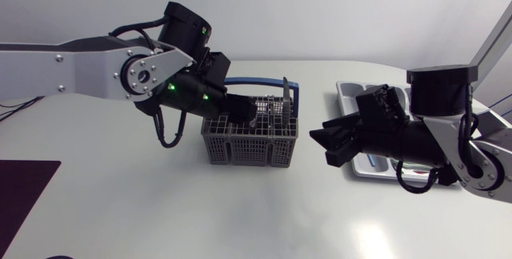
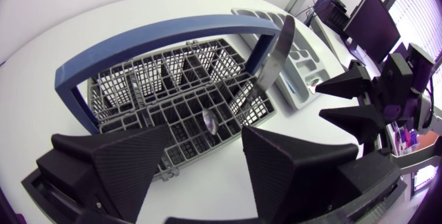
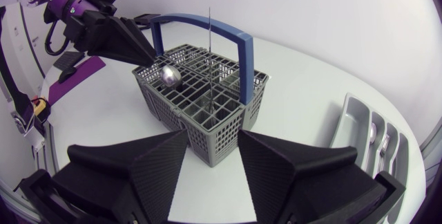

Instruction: Unload the cutlery basket into the drawer organizer.

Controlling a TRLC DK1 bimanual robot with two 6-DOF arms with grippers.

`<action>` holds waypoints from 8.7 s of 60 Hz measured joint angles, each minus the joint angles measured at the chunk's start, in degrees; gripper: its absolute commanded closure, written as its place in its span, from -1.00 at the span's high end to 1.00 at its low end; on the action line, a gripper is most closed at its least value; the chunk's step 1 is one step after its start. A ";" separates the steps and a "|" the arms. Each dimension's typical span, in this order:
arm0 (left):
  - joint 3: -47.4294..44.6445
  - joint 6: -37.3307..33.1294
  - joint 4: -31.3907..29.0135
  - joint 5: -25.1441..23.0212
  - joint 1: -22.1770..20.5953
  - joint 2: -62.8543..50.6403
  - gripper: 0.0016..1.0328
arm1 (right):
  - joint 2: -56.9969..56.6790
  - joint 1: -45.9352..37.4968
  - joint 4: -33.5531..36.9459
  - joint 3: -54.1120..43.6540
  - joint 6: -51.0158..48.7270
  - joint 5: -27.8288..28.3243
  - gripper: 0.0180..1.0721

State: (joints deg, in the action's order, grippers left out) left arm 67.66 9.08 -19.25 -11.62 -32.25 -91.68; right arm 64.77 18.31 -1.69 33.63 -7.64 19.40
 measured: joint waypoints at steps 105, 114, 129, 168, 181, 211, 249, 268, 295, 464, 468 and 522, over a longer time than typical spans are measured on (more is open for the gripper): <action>-0.33 9.01 6.40 0.00 -1.99 -5.60 -0.54 | 0.11 -0.13 -3.39 -1.95 -0.02 0.04 0.06; -0.33 9.18 7.19 -2.03 -1.77 -5.84 -0.64 | 0.04 -0.44 -3.10 -1.95 -0.02 0.04 0.06; -0.33 9.18 7.76 -3.37 -0.87 -5.84 -0.66 | -0.26 -0.44 -2.75 -1.95 -0.02 0.04 0.06; -1.46 10.05 7.82 -7.67 1.46 -2.97 -0.66 | -0.28 -0.44 -1.49 -1.92 -0.04 0.04 0.06; -1.64 10.47 7.82 -9.44 1.77 -2.19 -0.66 | -0.28 -0.44 -1.49 -1.92 -0.07 0.04 0.06; -1.75 10.47 8.44 -11.78 1.88 1.99 -0.66 | -0.28 -0.44 -1.49 -1.92 -0.09 0.04 0.06; -1.62 9.07 2.16 -10.60 1.97 9.68 -0.66 | -2.30 -0.42 0.17 -1.92 -1.01 0.07 0.06; 0.09 2.89 -1.53 -19.04 0.74 10.75 -0.66 | -12.52 -1.27 3.50 -1.95 -4.90 1.16 0.06; 15.47 -15.67 -19.56 -28.13 -1.66 3.43 -0.66 | -14.25 -10.88 16.06 0.61 -17.11 12.98 0.06; 38.58 -61.86 -64.28 -40.00 -8.44 -14.53 -0.66 | 9.81 0.02 57.18 22.71 -61.37 39.06 -0.86; 38.58 -61.83 -64.28 -39.98 -8.44 -14.58 -0.66 | 9.75 0.02 57.20 22.71 -61.42 39.04 -0.89; 42.21 -40.63 -45.05 -33.09 -1.49 -15.52 0.84 | 7.15 -15.06 54.07 21.18 -61.18 30.14 -0.89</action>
State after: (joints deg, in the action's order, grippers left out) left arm 109.86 -31.55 -64.29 -44.71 -33.74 -107.20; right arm 71.92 3.25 52.38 54.81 -68.82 49.54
